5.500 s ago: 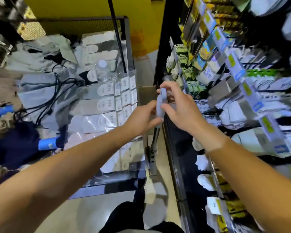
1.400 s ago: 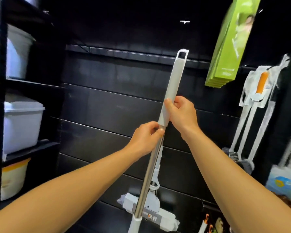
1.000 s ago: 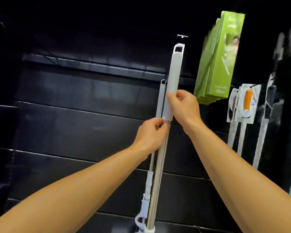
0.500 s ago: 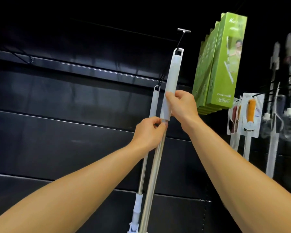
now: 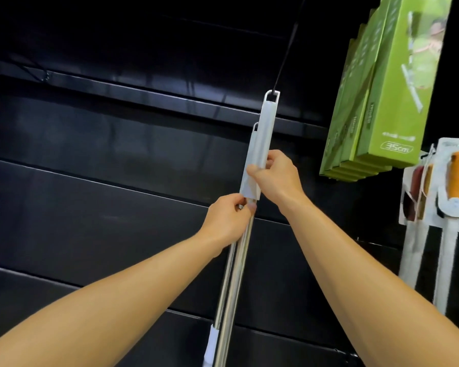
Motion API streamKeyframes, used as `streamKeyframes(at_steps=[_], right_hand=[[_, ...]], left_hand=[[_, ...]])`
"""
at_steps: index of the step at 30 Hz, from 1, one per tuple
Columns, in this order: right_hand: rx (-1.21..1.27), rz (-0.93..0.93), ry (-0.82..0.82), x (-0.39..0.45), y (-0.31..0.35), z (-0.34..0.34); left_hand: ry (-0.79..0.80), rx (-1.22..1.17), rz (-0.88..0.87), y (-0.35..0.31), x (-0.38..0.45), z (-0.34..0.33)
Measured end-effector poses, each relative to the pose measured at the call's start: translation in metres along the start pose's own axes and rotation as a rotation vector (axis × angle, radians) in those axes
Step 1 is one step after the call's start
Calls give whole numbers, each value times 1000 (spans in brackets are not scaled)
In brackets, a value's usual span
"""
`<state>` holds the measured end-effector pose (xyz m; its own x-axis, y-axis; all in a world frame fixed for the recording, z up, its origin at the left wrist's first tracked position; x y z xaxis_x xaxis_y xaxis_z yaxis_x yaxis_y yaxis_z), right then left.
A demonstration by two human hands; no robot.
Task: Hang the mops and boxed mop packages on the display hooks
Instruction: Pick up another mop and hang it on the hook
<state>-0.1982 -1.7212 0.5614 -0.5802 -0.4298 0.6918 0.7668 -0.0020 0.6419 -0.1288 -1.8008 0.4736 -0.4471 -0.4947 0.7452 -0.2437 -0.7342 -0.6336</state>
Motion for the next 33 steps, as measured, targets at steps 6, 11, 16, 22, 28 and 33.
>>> streamKeyframes(at_steps=[6,11,16,22,28,33], right_hand=[[-51,73,4,29,-32,-22],[-39,150,-5,45,-50,-35],[-42,174,-22,61,-66,-46],[-21,203,-50,70,-78,-53],[-21,218,-12,72,-87,-52],[-58,171,5,67,-88,-53]], left_hand=[[-12,10,6,34,24,-15],[-17,42,-8,56,40,-24],[-34,144,-87,76,37,-30],[-6,377,-358,91,29,-39],[16,483,-404,102,30,-41],[40,535,-384,104,29,-39]])
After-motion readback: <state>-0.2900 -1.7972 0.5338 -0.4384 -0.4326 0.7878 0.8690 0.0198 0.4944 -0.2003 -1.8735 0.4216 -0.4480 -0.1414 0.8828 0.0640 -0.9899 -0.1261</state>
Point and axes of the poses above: each hand's wrist, its own x-axis towards the middle knuckle, its own z-axis out of the back of the hand, y = z × x, the point moved 5 cm from there along x, towards the middle knuckle, and after that the axes turned 9 degrees about -z, right-handed, at the moved point
